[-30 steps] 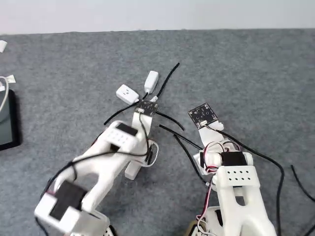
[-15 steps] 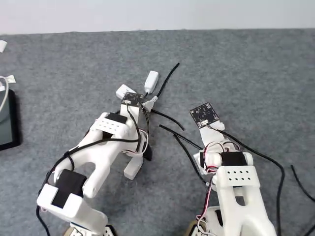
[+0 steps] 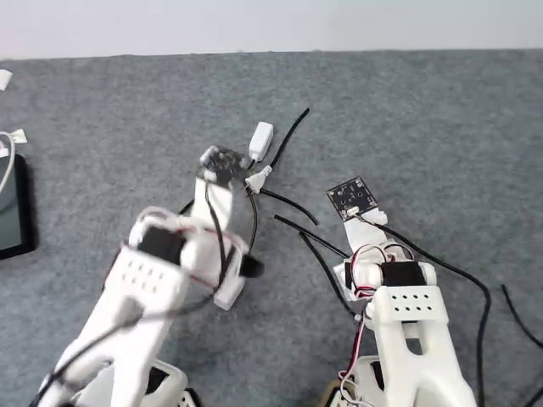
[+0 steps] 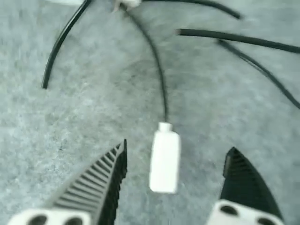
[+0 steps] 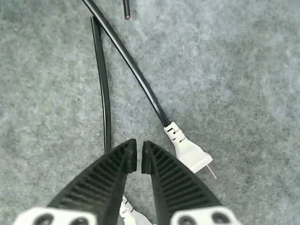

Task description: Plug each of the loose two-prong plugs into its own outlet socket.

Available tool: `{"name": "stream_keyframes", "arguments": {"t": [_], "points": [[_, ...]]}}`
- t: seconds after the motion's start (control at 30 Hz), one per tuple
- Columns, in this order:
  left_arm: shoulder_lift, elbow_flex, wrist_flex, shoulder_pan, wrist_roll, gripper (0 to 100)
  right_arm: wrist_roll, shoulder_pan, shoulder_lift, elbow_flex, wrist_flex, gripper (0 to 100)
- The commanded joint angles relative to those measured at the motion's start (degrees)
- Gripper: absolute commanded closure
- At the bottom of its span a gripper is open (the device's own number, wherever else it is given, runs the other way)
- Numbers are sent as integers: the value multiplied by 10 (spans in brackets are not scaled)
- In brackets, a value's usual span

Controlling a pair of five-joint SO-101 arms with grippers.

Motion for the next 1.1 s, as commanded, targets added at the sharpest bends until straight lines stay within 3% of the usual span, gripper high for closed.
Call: {"name": "stream_keyframes", "arguments": {"t": [0.0, 0.07, 0.17, 0.47, 1.07], "points": [[-76, 64, 10, 84, -12, 889, -4, -5, -11, -5, 5, 969], [-60, 92, -11, 121, -36, 1000, -4, -5, -11, -5, 5, 969], [-18, 115, -42, 146, -77, 986, -4, -5, -12, -5, 6, 969], [149, 113, -151, 142, -55, 988, -4, -5, -8, -5, 4, 969], [42, 127, -136, -43, -71, 987, -4, -5, -6, -4, 0, 969]]}}
